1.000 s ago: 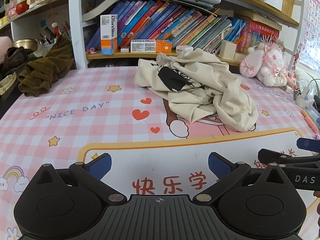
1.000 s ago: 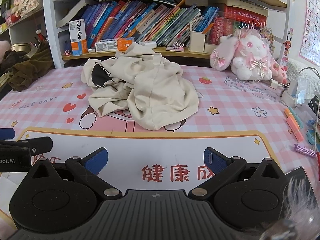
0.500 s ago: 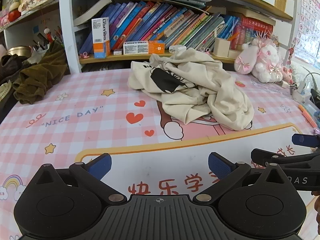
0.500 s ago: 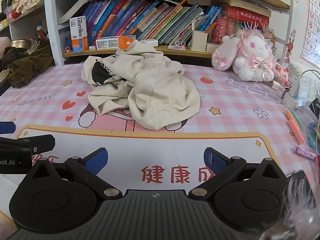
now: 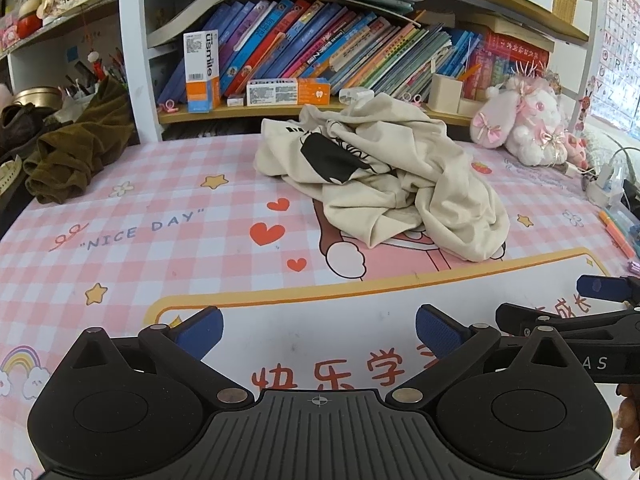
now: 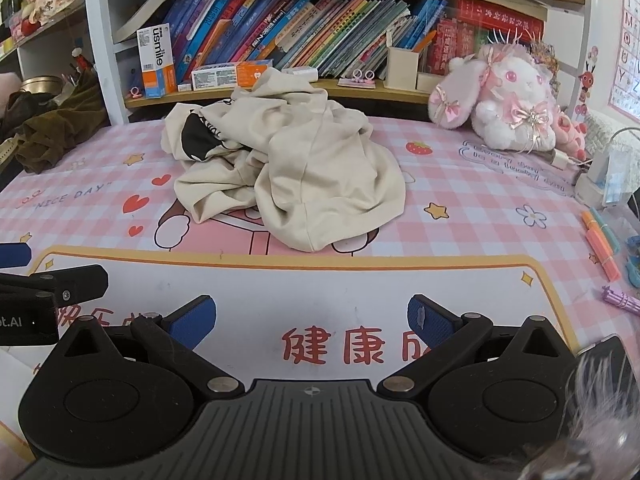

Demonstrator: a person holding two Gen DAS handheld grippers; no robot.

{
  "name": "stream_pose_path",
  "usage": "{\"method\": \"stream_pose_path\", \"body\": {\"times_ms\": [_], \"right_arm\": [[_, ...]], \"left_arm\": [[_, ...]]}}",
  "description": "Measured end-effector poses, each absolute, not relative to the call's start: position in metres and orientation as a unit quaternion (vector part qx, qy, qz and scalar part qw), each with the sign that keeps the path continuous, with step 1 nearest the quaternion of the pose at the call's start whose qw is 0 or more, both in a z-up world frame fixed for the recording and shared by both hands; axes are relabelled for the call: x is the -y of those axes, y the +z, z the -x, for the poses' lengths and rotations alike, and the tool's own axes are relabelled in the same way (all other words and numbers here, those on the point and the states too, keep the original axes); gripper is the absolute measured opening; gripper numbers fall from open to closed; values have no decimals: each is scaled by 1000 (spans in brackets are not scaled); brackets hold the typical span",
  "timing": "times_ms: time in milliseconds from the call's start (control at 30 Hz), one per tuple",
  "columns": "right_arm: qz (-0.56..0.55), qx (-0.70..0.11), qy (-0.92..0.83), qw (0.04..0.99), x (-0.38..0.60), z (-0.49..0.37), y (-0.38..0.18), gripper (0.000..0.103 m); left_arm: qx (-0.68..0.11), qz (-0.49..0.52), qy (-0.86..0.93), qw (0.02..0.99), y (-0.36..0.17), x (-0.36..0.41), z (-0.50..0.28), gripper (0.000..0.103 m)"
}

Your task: Fold clothes

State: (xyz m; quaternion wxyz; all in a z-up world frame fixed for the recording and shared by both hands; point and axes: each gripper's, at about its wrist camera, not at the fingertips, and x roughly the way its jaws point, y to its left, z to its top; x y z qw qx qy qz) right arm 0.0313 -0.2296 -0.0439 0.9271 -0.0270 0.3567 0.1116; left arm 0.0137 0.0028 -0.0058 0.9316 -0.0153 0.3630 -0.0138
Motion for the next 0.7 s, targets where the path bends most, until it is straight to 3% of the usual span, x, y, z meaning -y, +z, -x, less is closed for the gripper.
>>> {"method": "stream_pose_path", "body": {"times_ms": [267, 467, 567, 700], "right_arm": [[14, -350, 108, 930, 239, -39, -46, 103], [52, -362, 152, 918, 237, -72, -46, 98], [79, -364, 175, 912, 234, -93, -46, 89], [116, -369, 199, 900, 230, -121, -47, 73]], "left_arm": [[-371, 24, -20, 928, -10, -3, -22, 102], [-382, 27, -19, 923, -14, 2, -51, 92], [-383, 20, -16, 924, -15, 6, -71, 85], [-381, 2, -8, 925, -19, 13, -107, 84]]}}
